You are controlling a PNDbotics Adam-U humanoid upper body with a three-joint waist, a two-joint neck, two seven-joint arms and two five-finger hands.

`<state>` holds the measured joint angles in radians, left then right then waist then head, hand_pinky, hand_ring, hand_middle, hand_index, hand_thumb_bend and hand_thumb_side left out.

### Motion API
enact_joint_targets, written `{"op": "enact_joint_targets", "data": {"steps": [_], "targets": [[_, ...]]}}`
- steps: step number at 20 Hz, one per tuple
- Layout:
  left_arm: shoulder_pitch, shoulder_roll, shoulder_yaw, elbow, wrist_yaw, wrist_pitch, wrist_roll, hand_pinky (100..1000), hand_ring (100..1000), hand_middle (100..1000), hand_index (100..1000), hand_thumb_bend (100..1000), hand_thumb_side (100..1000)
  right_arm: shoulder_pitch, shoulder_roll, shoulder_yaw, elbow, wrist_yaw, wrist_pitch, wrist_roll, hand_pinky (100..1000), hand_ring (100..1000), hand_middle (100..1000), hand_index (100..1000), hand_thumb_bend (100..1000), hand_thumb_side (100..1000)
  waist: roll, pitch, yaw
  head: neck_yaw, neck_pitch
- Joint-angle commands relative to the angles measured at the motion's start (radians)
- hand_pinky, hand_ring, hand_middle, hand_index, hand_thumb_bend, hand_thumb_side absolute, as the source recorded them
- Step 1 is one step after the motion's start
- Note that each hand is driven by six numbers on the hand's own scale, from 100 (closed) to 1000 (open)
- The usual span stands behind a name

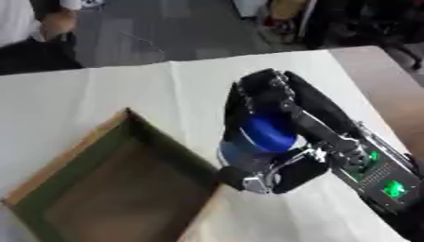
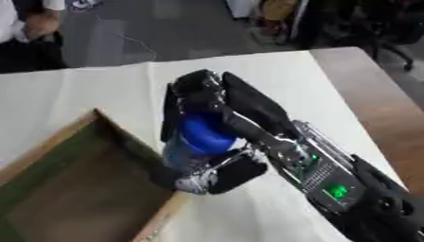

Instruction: Pick up objects on the table and place them in the box.

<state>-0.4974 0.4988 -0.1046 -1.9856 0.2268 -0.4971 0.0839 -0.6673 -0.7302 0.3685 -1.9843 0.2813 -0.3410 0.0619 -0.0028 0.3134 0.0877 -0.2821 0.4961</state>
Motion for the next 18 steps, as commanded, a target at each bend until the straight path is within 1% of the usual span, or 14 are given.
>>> {"op": "enact_joint_targets", "data": {"steps": [1, 2, 6, 7, 8, 12, 16, 17, 18], "targets": [[-0.029, 0.007, 0.004, -0.014, 0.019, 0.002, -0.004, 596, 774, 976, 871, 100, 771, -0.03, -0.018, -0.001, -0.016, -0.017, -0.008, 0.009, 100, 100, 100, 119, 373, 135, -0.004, -0.016, 0.01, -0.02, -0.02], [-0.035, 0.005, 0.003, -0.014, 0.024, 0.004, -0.005, 597, 774, 975, 871, 100, 802, -0.034, -0.019, 0.0, -0.016, -0.019, -0.01, 0.009, 100, 100, 100, 119, 371, 135, -0.006, -0.014, 0.015, -0.022, -0.023], [-0.06, 0.0, 0.003, -0.014, 0.041, 0.009, -0.01, 599, 775, 974, 871, 100, 802, -0.052, -0.022, 0.004, -0.016, -0.026, -0.024, 0.01, 100, 100, 100, 118, 369, 136, -0.019, -0.008, 0.038, -0.031, -0.035], [-0.067, -0.001, 0.002, -0.014, 0.045, 0.011, -0.011, 600, 775, 974, 871, 100, 802, -0.056, -0.023, 0.005, -0.016, -0.026, -0.028, 0.01, 100, 100, 100, 118, 352, 162, -0.023, -0.006, 0.044, -0.033, -0.037], [-0.073, -0.002, 0.002, -0.014, 0.049, 0.012, -0.013, 600, 775, 973, 871, 100, 802, -0.059, -0.023, 0.006, -0.016, -0.027, -0.03, 0.01, 100, 100, 100, 118, 368, 136, -0.025, -0.004, 0.049, -0.037, -0.038], [-0.1, -0.01, -0.001, -0.014, 0.071, 0.015, -0.018, 603, 775, 972, 871, 100, 802, -0.07, -0.026, 0.009, -0.016, -0.026, -0.042, 0.007, 100, 100, 100, 117, 364, 138, -0.035, 0.005, 0.068, -0.054, -0.048], [-0.131, -0.016, 0.003, -0.014, 0.085, 0.023, -0.019, 604, 776, 971, 871, 100, 803, -0.083, -0.032, 0.01, -0.016, -0.021, -0.042, 0.005, 100, 100, 100, 117, 362, 138, -0.047, 0.015, 0.09, -0.075, -0.069], [-0.14, -0.018, 0.002, -0.014, 0.087, 0.026, -0.02, 604, 776, 971, 871, 100, 803, -0.086, -0.033, 0.009, -0.016, -0.021, -0.041, 0.003, 100, 100, 100, 117, 359, 114, -0.05, 0.018, 0.097, -0.082, -0.078], [-0.146, -0.02, 0.0, -0.014, 0.09, 0.028, -0.022, 604, 776, 971, 871, 100, 803, -0.089, -0.035, 0.009, -0.016, -0.021, -0.04, 0.001, 100, 100, 100, 117, 357, 138, -0.053, 0.021, 0.102, -0.086, -0.084]]}}
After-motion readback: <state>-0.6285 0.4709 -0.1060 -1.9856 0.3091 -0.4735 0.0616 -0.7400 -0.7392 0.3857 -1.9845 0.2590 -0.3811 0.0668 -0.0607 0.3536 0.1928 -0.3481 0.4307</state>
